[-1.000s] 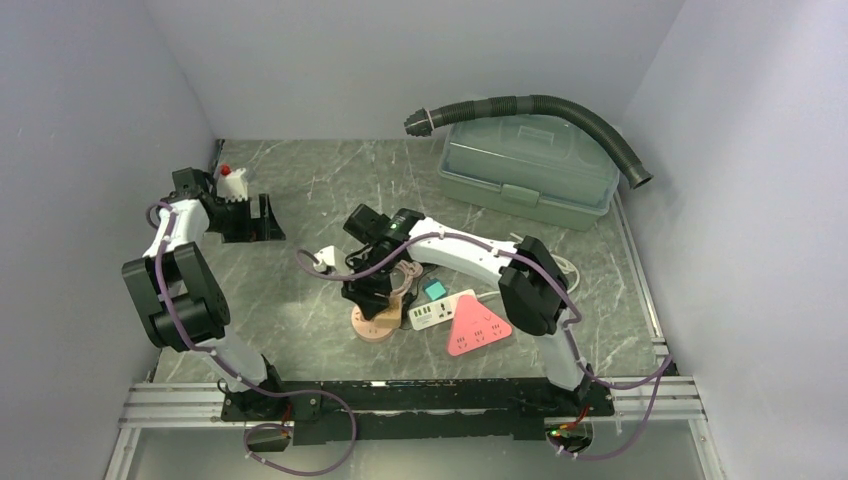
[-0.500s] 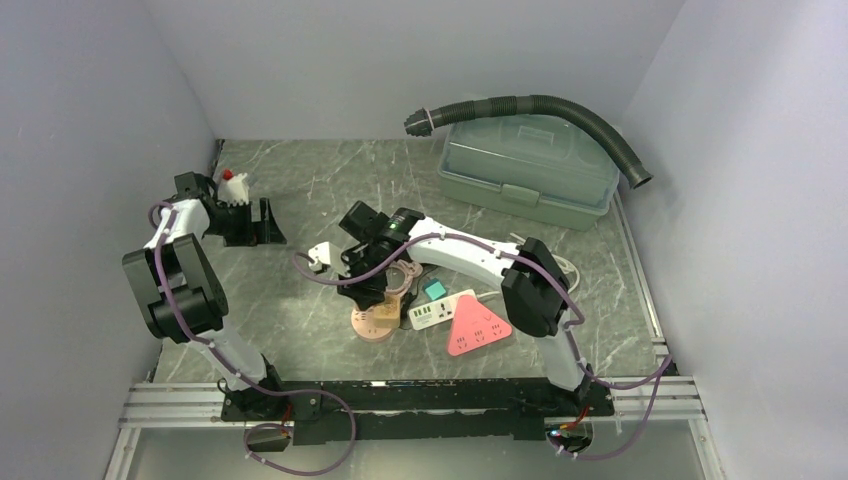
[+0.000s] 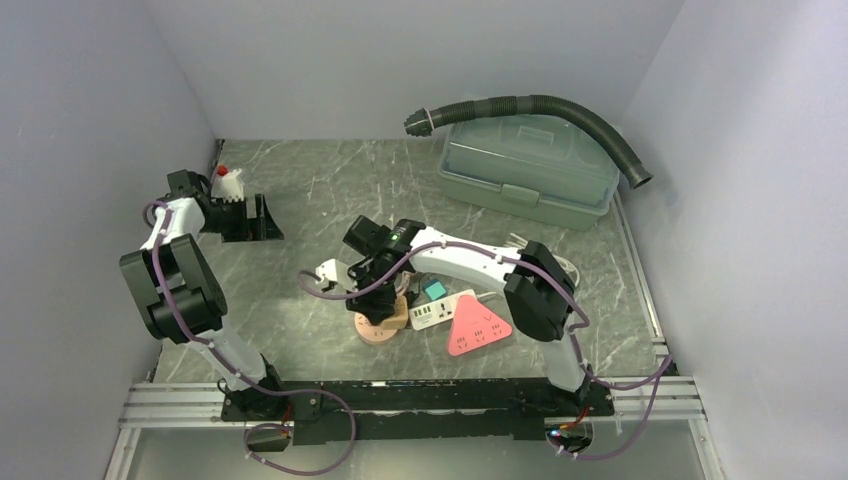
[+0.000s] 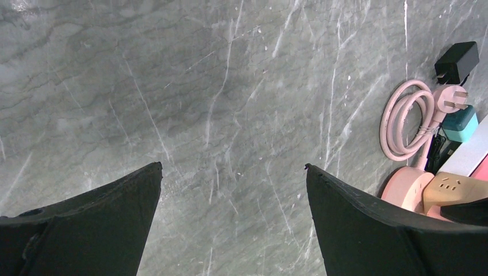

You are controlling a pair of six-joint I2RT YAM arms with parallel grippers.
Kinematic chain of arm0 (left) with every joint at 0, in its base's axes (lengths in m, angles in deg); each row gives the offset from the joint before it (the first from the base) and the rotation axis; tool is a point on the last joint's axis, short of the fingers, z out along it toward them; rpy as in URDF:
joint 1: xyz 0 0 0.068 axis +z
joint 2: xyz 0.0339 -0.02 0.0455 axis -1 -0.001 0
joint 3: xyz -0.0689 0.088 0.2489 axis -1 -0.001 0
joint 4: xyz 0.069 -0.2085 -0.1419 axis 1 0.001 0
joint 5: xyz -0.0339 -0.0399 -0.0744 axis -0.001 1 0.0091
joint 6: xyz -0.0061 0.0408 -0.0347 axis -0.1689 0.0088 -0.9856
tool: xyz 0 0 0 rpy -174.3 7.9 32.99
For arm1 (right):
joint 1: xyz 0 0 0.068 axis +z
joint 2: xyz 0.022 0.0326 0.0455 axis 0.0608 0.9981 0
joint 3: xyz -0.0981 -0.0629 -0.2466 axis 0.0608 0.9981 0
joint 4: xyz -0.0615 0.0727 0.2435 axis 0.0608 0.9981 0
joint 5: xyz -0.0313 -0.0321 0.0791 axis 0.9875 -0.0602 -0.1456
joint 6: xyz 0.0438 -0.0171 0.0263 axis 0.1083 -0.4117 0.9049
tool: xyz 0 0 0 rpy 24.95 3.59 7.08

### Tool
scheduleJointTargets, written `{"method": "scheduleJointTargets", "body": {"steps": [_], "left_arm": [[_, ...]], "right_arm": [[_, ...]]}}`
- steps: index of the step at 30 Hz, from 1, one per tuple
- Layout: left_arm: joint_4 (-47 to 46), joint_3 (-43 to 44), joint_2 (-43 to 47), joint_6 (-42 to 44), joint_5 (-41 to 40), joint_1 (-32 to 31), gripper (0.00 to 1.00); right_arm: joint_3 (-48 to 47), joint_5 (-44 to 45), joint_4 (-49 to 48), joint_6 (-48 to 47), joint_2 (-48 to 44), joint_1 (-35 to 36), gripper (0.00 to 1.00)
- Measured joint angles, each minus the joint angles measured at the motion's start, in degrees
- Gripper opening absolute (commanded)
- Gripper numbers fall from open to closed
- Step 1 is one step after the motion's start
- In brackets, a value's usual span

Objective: Insert the plug
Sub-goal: Insert the plug into the socket.

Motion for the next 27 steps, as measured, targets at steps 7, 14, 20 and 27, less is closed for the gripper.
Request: {"method": "scheduleJointTargets", "body": {"steps": [7, 14, 20, 27], "left_arm": [[0.13, 0.04, 0.00, 0.42, 0.79, 0.33, 1.00], [0.15, 0.11, -1.11, 0.57, 1.31, 1.09, 1.00], [0.15, 0.11, -1.60, 0.59, 1.60, 1.42, 1.00], [0.15, 0.11, -1.77, 0.61, 2.01, 1.97, 1.00]], "right_arm": [[0.00, 0.87, 0.24, 0.04, 0.00, 0.98, 0.03], [-0.72, 2.58, 0.13, 0.20, 0.52, 1.55, 0.02], [-3.08, 3.91, 0.00, 0.22, 2.03, 1.66, 0.02], [-4.24, 3.91, 0.04, 0.22, 3.56, 1.66, 0.02]]}}
